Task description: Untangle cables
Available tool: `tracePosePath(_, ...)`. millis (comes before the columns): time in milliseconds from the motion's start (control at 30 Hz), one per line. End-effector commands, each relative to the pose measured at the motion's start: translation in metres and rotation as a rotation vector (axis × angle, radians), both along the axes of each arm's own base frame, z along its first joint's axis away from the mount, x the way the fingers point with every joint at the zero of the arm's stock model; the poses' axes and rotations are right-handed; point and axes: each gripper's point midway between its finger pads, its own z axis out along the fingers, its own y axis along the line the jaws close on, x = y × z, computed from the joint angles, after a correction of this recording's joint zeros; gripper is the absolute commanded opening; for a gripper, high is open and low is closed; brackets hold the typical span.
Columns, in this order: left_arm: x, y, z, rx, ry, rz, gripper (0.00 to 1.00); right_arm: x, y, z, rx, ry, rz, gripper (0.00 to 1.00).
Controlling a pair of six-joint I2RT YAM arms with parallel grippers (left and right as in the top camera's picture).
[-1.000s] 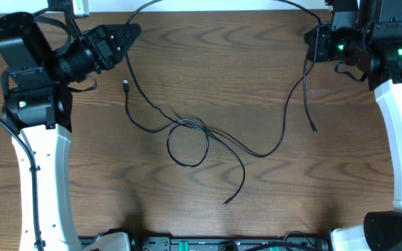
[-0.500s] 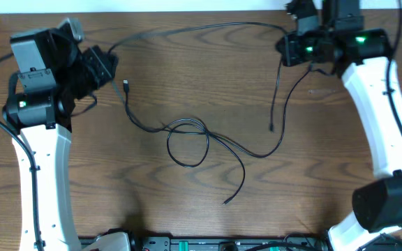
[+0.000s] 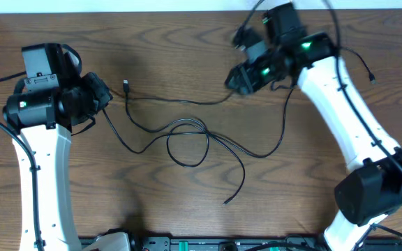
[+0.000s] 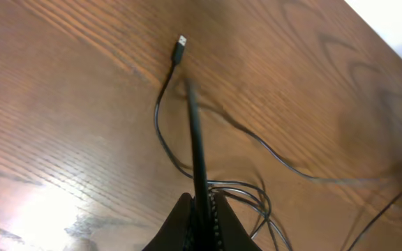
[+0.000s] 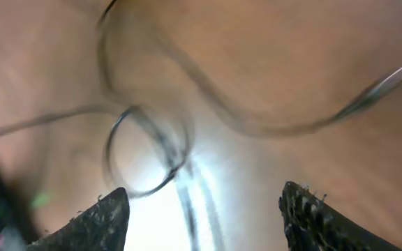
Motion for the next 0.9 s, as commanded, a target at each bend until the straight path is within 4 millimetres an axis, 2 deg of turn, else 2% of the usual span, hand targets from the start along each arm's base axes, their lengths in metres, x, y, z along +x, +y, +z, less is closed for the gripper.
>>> tracePosePath(0,0.004,0.008,-0.003,0.037,-0.008,0.008,0.07,-0.033,0.03,-0.012,-0.007,0.052,0.136,0.67)
tracePosePath(200,0.017,0.015,-0.001,0.066,-0.046,0.024,0.07,-0.077,0.055,-0.036,-0.125,0.1,0.238,0.67)
tracePosePath(333,0.02,0.028,-0.001,0.126,-0.046,0.063,0.08,-0.099,0.058,-0.067,-0.263,0.078,0.296,0.7)
tracePosePath(533,0.021,0.04,0.0,0.18,-0.046,0.107,0.07,-0.135,0.084,-0.11,-0.277,0.02,0.481,0.73)
tracePosePath(667,0.021,0.042,-0.001,0.187,-0.044,0.112,0.07,-0.139,0.099,-0.132,-0.315,-0.097,0.535,0.75)
tracePosePath(867,0.02,0.041,-0.001,0.187,-0.04,0.112,0.07,-0.145,0.112,-0.151,-0.353,-0.229,0.608,0.74)
